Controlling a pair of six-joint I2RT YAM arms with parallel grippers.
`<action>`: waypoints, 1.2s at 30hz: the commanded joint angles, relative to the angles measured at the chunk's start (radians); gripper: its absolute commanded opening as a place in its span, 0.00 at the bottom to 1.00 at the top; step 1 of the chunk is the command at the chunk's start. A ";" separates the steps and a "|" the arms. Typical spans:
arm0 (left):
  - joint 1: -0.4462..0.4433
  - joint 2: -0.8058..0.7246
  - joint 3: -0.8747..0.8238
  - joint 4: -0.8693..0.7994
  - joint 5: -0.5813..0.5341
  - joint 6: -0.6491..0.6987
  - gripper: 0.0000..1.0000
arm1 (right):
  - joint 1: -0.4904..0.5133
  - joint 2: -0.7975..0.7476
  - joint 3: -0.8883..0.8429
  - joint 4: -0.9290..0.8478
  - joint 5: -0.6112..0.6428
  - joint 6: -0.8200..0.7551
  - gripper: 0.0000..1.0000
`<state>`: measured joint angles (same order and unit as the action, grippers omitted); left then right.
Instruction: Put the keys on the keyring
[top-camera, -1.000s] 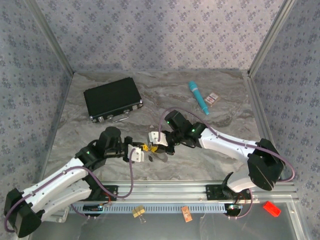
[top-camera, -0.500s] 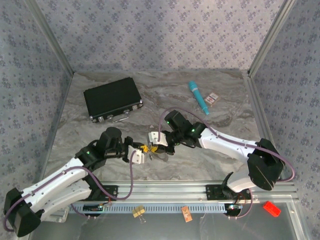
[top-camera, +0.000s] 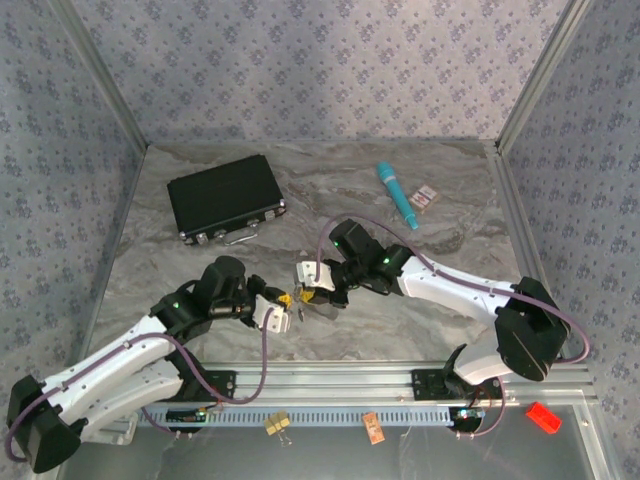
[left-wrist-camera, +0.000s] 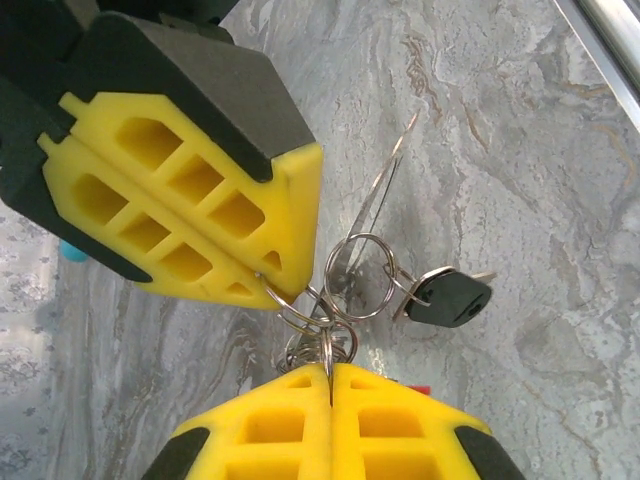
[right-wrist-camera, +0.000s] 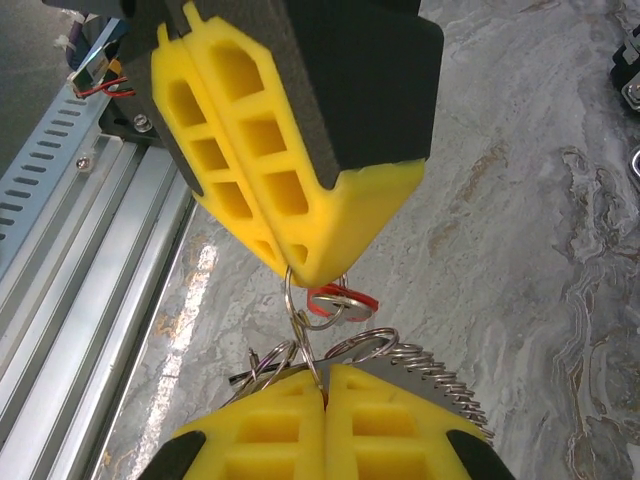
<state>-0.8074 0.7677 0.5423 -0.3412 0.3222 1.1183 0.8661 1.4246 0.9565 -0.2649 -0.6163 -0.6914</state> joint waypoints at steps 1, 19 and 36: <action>-0.014 -0.006 0.016 -0.024 0.011 0.039 0.00 | -0.007 -0.024 0.012 0.070 0.017 0.035 0.00; -0.017 -0.076 0.017 -0.084 -0.012 -0.095 0.31 | -0.004 -0.055 -0.057 0.187 0.041 0.100 0.00; 0.022 -0.061 0.090 -0.045 0.027 -0.811 0.38 | 0.025 -0.069 -0.075 0.163 0.072 0.033 0.00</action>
<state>-0.7975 0.6704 0.6094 -0.4282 0.2817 0.4446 0.8845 1.3830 0.8879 -0.1001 -0.5457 -0.6365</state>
